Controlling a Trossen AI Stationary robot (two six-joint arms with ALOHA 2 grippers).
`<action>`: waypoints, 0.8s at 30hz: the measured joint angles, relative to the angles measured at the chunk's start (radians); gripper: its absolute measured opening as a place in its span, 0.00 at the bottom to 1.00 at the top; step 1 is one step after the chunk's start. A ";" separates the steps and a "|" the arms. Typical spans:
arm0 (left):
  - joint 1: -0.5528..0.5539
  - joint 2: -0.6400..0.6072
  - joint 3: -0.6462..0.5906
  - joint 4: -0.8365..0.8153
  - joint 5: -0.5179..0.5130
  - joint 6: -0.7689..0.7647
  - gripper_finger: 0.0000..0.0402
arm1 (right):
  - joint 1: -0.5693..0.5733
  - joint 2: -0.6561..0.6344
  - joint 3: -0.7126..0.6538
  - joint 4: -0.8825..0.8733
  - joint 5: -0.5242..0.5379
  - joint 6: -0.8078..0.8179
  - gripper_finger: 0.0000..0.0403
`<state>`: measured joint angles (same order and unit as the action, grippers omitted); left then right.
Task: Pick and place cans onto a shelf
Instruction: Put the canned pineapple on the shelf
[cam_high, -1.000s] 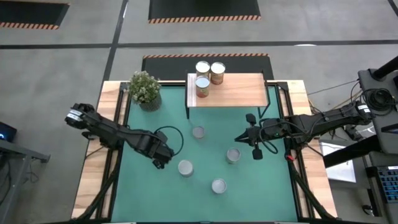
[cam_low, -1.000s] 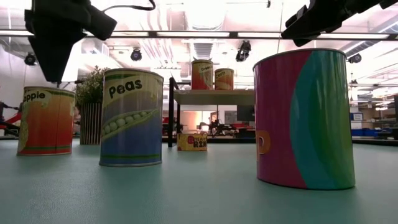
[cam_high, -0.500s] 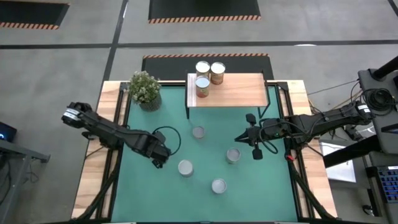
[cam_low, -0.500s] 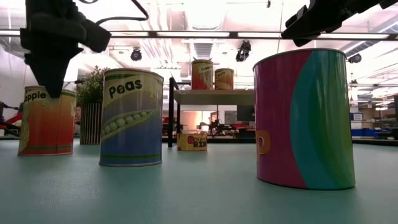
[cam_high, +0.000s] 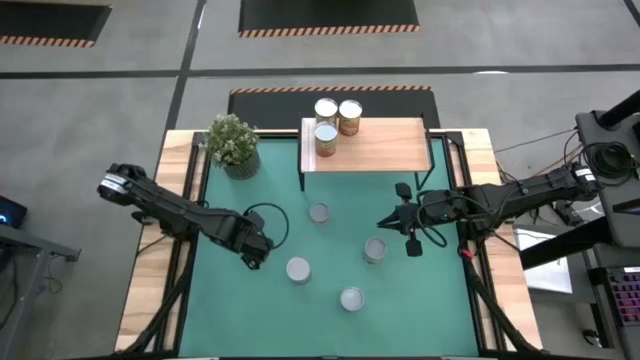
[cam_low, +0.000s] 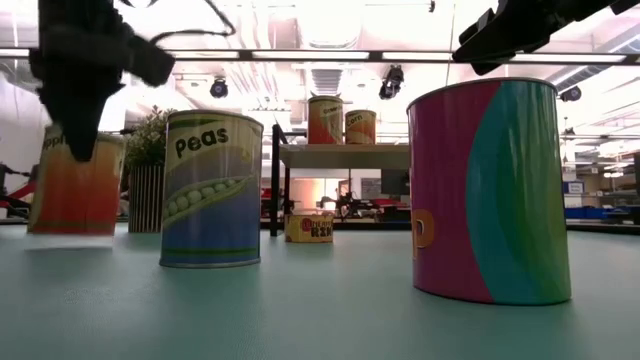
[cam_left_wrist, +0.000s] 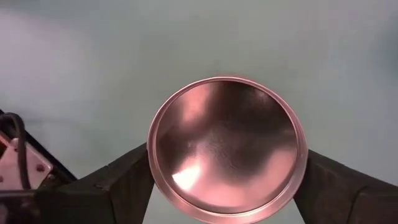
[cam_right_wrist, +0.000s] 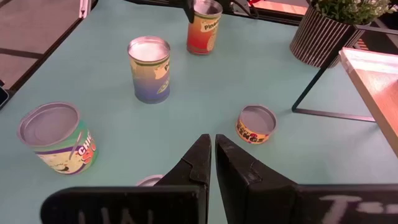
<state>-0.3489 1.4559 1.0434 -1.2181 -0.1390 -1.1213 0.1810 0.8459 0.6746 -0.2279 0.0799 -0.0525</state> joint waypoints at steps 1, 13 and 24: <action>0.000 0.000 0.027 -0.018 0.001 0.007 0.73 | 0.000 0.000 0.000 0.000 0.000 0.000 0.03; 0.077 0.065 0.504 -0.063 -0.184 0.237 0.75 | 0.000 0.000 0.000 -0.003 0.000 -0.011 0.03; 0.296 0.304 1.028 -0.003 -0.262 0.735 0.75 | 0.000 -0.057 0.018 -0.054 -0.002 -0.070 0.03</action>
<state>-0.0533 1.7597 2.0710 -1.2216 -0.4008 -0.3863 0.1813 0.7894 0.6930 -0.2818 0.0780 -0.1228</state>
